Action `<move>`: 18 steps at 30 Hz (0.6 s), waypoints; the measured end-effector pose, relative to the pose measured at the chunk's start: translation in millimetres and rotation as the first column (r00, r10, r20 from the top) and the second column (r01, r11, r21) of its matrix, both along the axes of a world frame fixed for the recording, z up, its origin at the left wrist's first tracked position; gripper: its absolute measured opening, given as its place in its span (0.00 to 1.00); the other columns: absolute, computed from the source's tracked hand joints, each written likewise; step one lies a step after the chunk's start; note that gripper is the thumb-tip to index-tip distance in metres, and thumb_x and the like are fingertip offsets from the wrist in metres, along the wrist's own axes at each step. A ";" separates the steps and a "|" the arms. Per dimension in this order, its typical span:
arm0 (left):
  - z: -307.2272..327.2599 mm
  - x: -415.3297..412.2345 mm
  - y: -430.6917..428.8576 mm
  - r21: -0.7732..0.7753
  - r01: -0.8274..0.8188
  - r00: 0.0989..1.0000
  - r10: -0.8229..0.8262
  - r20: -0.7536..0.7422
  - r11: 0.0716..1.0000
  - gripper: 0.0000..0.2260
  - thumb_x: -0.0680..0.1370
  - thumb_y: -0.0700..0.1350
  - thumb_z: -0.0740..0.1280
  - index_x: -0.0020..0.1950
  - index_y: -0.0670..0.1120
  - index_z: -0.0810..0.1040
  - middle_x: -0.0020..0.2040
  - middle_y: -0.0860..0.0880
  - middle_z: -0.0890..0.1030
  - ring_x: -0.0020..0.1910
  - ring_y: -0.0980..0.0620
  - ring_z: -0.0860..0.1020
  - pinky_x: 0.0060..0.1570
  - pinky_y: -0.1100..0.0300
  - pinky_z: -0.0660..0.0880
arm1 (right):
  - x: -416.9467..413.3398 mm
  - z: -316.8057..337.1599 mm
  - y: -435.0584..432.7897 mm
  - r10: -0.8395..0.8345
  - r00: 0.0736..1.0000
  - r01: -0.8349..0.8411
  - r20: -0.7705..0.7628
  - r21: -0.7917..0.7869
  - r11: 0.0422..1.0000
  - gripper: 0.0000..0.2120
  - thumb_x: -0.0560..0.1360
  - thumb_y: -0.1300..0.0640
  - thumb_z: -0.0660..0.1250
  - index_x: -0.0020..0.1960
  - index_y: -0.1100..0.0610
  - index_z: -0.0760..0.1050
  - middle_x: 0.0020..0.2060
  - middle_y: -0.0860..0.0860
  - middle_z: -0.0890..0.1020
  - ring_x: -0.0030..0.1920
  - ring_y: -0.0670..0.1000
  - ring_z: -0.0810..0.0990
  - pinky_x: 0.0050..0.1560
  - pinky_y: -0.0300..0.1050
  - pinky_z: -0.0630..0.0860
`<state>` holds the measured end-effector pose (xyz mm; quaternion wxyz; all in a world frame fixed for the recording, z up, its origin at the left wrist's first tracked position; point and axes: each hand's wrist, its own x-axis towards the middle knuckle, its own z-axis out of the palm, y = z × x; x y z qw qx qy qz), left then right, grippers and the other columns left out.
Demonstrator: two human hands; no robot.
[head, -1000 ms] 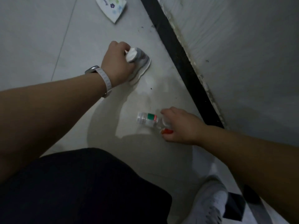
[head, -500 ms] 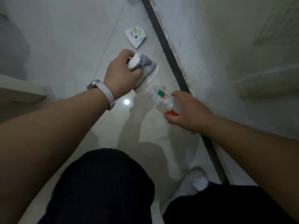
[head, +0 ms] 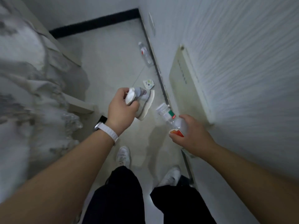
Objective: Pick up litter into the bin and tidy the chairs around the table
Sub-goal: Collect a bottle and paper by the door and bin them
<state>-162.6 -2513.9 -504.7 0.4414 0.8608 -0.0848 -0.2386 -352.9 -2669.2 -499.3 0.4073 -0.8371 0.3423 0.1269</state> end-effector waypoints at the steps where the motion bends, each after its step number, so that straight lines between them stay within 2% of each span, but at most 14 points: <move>1: 24.5 -2.9 2.6 -0.013 -0.024 1.000 0.023 -0.009 1.000 0.14 0.71 0.42 0.68 0.56 0.50 0.76 0.45 0.52 0.81 0.44 0.50 0.80 0.48 0.49 0.79 | 0.0 23.2 -0.1 -0.003 1.000 0.003 0.011 0.009 1.000 0.31 0.66 0.43 0.74 0.65 0.47 0.67 0.51 0.43 0.73 0.49 0.46 0.74 0.48 0.42 0.70; 5: 110.2 -13.0 16.5 -0.090 -0.095 0.996 0.094 -0.009 0.991 0.17 0.68 0.46 0.67 0.58 0.50 0.76 0.47 0.50 0.82 0.45 0.49 0.81 0.48 0.49 0.79 | 5.9 109.2 2.4 0.032 0.997 -0.030 0.064 -0.021 0.999 0.24 0.68 0.44 0.74 0.57 0.39 0.64 0.47 0.41 0.75 0.44 0.42 0.77 0.42 0.39 0.72; 8: 162.1 -14.7 32.9 -0.143 -0.169 0.985 0.171 -0.002 0.975 0.15 0.72 0.37 0.68 0.57 0.50 0.76 0.47 0.54 0.81 0.42 0.61 0.78 0.45 0.60 0.76 | 17.4 163.0 10.4 0.073 0.994 -0.071 0.082 -0.028 0.997 0.23 0.70 0.47 0.74 0.57 0.40 0.64 0.44 0.37 0.72 0.40 0.37 0.74 0.38 0.32 0.68; 10: 187.5 -12.6 47.3 -0.184 -0.215 0.976 0.217 -0.008 0.959 0.15 0.73 0.35 0.68 0.55 0.51 0.76 0.46 0.56 0.80 0.39 0.66 0.76 0.43 0.64 0.75 | 31.6 191.1 16.5 0.117 0.990 -0.114 0.081 -0.042 0.993 0.24 0.70 0.47 0.75 0.60 0.44 0.66 0.45 0.40 0.71 0.40 0.40 0.73 0.41 0.37 0.70; 13: 211.5 1.2 70.0 -0.229 -0.269 0.962 0.271 -0.024 0.936 0.15 0.73 0.37 0.69 0.56 0.53 0.76 0.48 0.56 0.81 0.43 0.62 0.78 0.46 0.59 0.78 | 62.6 223.7 25.9 0.173 0.979 -0.165 0.104 -0.086 0.983 0.25 0.69 0.47 0.75 0.61 0.47 0.68 0.48 0.43 0.72 0.42 0.43 0.72 0.46 0.41 0.71; 15: 221.9 14.4 84.2 -0.244 -0.298 0.953 0.302 -0.024 0.923 0.16 0.73 0.38 0.70 0.58 0.52 0.77 0.49 0.56 0.81 0.45 0.58 0.79 0.48 0.55 0.78 | 85.4 240.3 33.3 0.201 0.971 -0.189 0.125 -0.106 0.976 0.27 0.69 0.46 0.75 0.63 0.47 0.68 0.50 0.43 0.73 0.44 0.42 0.74 0.45 0.38 0.71; 18: 239.0 36.7 107.4 -0.273 -0.350 0.932 0.362 -0.007 0.896 0.15 0.73 0.39 0.70 0.57 0.53 0.77 0.48 0.57 0.81 0.43 0.62 0.78 0.45 0.57 0.77 | 122.4 264.8 49.4 0.267 0.950 -0.243 0.164 -0.151 0.958 0.26 0.69 0.47 0.76 0.62 0.45 0.68 0.49 0.41 0.72 0.43 0.40 0.73 0.42 0.32 0.67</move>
